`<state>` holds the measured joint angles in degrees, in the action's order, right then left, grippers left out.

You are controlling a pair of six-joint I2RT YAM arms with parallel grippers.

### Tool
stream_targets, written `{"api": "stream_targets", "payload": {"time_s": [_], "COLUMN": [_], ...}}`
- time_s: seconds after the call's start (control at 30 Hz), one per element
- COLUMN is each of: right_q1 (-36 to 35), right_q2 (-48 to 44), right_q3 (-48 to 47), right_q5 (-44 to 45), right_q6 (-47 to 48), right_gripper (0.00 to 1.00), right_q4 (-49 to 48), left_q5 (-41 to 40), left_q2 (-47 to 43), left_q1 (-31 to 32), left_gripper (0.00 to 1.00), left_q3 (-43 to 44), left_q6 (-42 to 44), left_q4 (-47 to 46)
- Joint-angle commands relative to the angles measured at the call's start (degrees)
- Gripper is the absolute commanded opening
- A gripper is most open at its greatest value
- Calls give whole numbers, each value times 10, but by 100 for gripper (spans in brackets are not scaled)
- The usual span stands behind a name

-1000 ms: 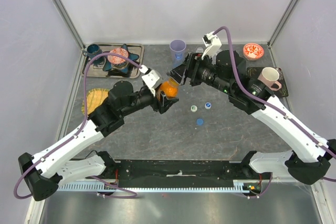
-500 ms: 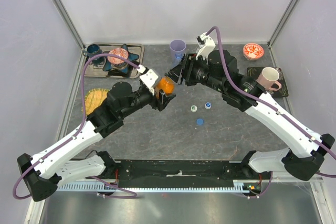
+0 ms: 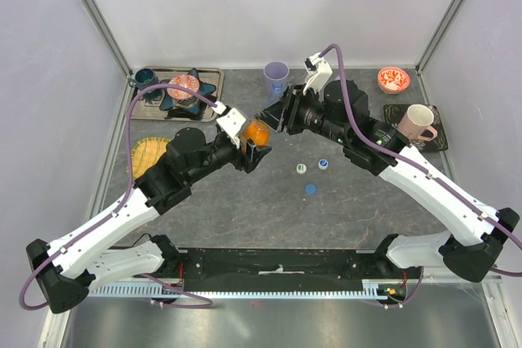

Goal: Unscrew the bottle caps

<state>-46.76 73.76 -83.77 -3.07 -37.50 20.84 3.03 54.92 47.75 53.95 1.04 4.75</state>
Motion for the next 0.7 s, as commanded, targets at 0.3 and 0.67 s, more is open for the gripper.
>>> {"api": "stream_targets", "payload": {"time_s": [0.3,0.67], "right_q1": [-6,-6], "right_q2": [-54,-81], "right_q3": [12,14], "right_q5": [-209,-358], "right_q6": [160,256], "right_gripper": [0,0], "right_q4": [5,27], "left_q5": [512,734], "left_q2": [-2,72], "left_q1": [-100,-121], "left_gripper": [24,26], "left_q3": [35,28], "left_q6": [-196,-476], "left_q4": [-141,-456]}}
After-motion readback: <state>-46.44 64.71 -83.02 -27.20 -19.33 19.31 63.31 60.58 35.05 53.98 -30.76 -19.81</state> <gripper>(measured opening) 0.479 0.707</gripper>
